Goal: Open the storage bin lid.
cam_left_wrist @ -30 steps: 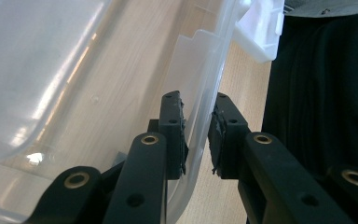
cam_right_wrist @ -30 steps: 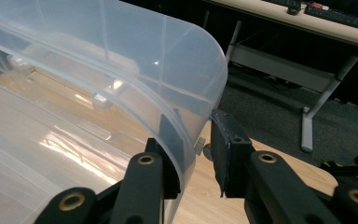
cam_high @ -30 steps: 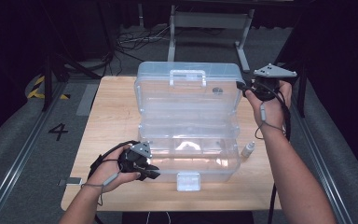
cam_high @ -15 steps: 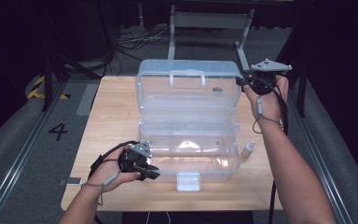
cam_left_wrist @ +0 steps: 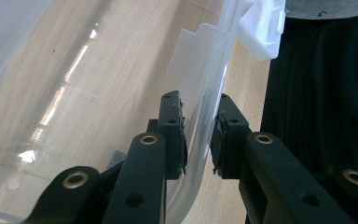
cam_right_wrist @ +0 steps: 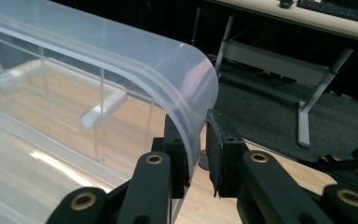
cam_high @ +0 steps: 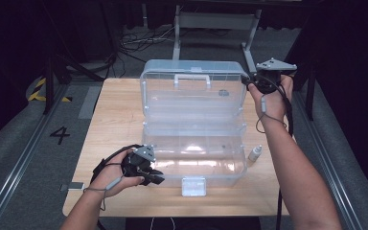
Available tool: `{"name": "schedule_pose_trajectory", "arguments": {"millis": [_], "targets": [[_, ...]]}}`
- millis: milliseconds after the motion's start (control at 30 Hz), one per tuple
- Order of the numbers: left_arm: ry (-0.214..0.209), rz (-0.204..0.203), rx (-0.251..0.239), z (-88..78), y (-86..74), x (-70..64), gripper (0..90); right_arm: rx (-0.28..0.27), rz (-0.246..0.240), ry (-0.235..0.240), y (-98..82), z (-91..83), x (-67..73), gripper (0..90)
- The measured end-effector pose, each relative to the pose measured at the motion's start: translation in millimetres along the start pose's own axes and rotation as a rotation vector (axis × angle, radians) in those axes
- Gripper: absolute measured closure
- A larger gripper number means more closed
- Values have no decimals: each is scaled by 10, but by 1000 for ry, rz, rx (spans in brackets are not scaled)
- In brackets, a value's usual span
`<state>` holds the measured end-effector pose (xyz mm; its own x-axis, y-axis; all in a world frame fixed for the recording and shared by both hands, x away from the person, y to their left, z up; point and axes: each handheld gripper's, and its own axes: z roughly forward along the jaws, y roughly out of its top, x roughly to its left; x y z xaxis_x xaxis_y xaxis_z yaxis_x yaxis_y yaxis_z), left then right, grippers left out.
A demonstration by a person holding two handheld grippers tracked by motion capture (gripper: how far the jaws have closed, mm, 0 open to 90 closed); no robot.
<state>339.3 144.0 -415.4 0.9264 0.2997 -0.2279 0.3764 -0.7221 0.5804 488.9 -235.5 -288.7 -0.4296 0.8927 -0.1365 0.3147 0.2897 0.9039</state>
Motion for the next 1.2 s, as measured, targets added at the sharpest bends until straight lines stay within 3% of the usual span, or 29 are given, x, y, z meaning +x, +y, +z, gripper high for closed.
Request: {"name": "schedule_pose_trajectory", "arguments": {"millis": [400,1200], "targets": [[-7,-10,-6,4,-11,12,761,-67,40,-5,-67,129,-37,820],[-21,-18,-12,15,-22,30,756,-83,51,-10,-102,361,-110,837]]}}
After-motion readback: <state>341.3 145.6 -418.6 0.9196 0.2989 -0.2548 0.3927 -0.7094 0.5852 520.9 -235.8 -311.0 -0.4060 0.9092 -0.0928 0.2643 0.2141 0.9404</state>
